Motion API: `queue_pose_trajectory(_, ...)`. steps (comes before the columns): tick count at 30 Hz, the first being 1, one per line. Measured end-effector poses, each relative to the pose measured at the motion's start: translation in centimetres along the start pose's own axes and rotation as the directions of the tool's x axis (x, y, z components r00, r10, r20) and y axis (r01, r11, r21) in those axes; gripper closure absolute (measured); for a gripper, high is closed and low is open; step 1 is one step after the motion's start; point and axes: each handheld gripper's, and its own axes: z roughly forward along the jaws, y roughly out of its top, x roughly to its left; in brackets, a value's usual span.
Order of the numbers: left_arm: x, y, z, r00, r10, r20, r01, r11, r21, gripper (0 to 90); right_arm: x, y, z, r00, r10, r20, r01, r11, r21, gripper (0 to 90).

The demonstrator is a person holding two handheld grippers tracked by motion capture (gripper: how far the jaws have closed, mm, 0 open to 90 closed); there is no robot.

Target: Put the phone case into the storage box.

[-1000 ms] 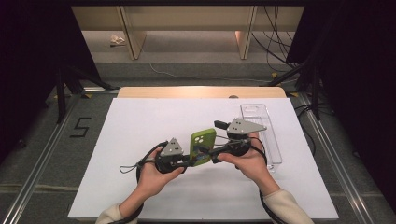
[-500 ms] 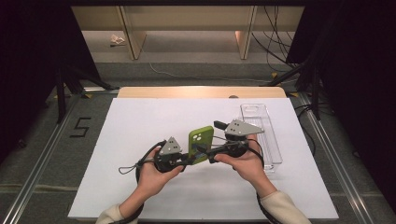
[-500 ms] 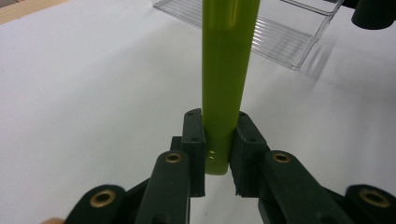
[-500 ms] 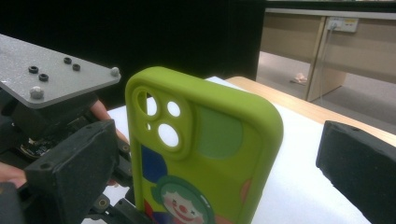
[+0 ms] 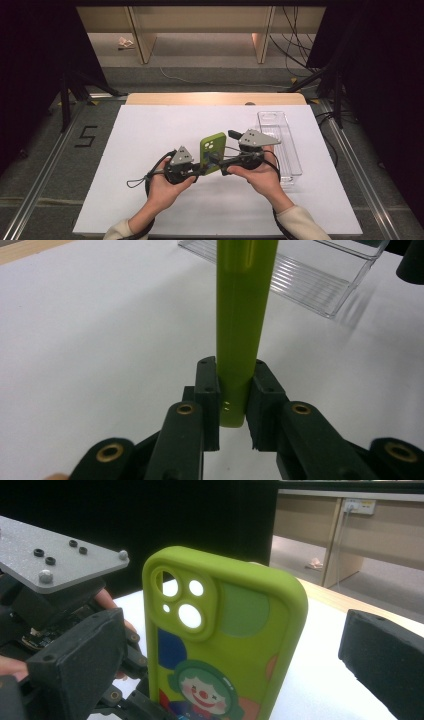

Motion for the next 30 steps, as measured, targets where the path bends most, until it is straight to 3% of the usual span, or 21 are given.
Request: queue_pose_trajectory(30, -0.87, 0.20, 0.52, 0.9991, -0.011, -0.041, 0.011, 0.9999, 0.006, 77.7, 0.80, -0.54, 0.79, 0.9965, 0.039, 0.074, -0.037, 0.999, -0.027, 0.3)
